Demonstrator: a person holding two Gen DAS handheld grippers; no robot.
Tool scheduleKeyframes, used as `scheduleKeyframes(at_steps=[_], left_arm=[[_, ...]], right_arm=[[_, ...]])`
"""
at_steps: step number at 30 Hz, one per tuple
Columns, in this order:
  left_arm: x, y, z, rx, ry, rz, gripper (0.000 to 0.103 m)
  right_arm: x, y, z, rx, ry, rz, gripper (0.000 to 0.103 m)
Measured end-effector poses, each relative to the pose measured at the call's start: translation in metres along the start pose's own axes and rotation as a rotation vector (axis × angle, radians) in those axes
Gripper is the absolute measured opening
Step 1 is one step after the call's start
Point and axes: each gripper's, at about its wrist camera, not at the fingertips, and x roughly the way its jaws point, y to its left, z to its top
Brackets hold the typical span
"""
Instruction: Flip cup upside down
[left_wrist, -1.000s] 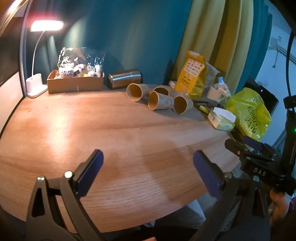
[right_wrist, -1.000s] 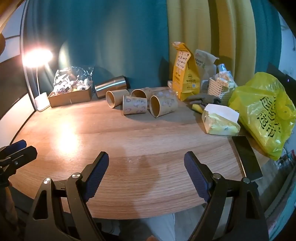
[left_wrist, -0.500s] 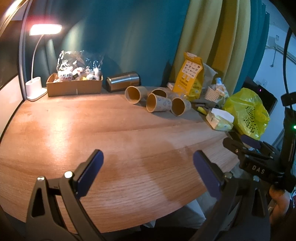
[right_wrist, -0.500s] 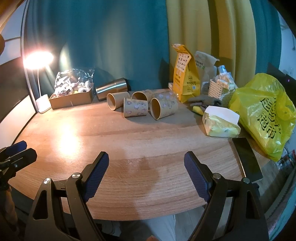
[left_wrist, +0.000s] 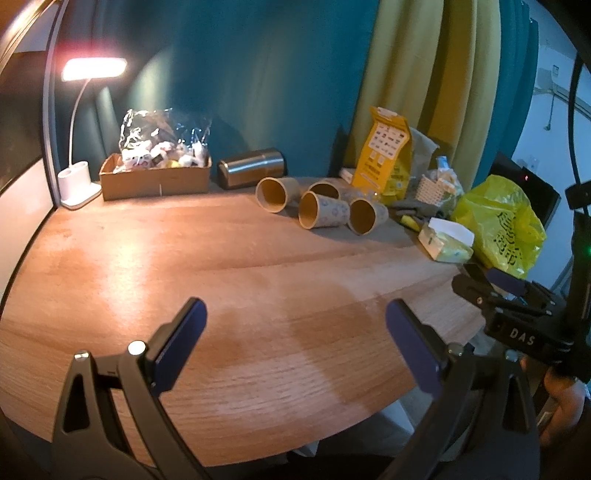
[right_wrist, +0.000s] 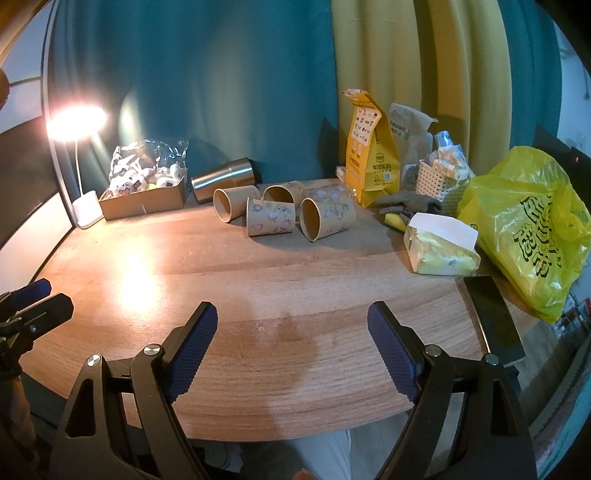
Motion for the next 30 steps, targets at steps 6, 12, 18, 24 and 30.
scheduleKeyframes(at_steps=[6,12,18,24,30], left_arm=[[0.000,0.000,0.001,0.002,0.001,0.006,0.099],[0.004,0.000,0.004,0.000,0.009,0.010,0.099],[0.007,0.001,0.006,-0.003,0.007,0.014,0.099],[0.011,0.001,0.009,-0.003,0.005,0.019,0.099],[0.014,-0.001,0.012,-0.004,0.005,0.030,0.099]], right_arm=[[0.002,0.000,0.001,0.000,0.003,0.002,0.086],[0.007,0.001,0.008,0.008,0.010,0.007,0.086],[0.010,-0.002,0.007,0.009,0.009,0.010,0.086],[0.012,-0.004,0.006,0.010,0.009,0.009,0.086],[0.023,-0.005,0.008,0.012,0.017,0.020,0.086]])
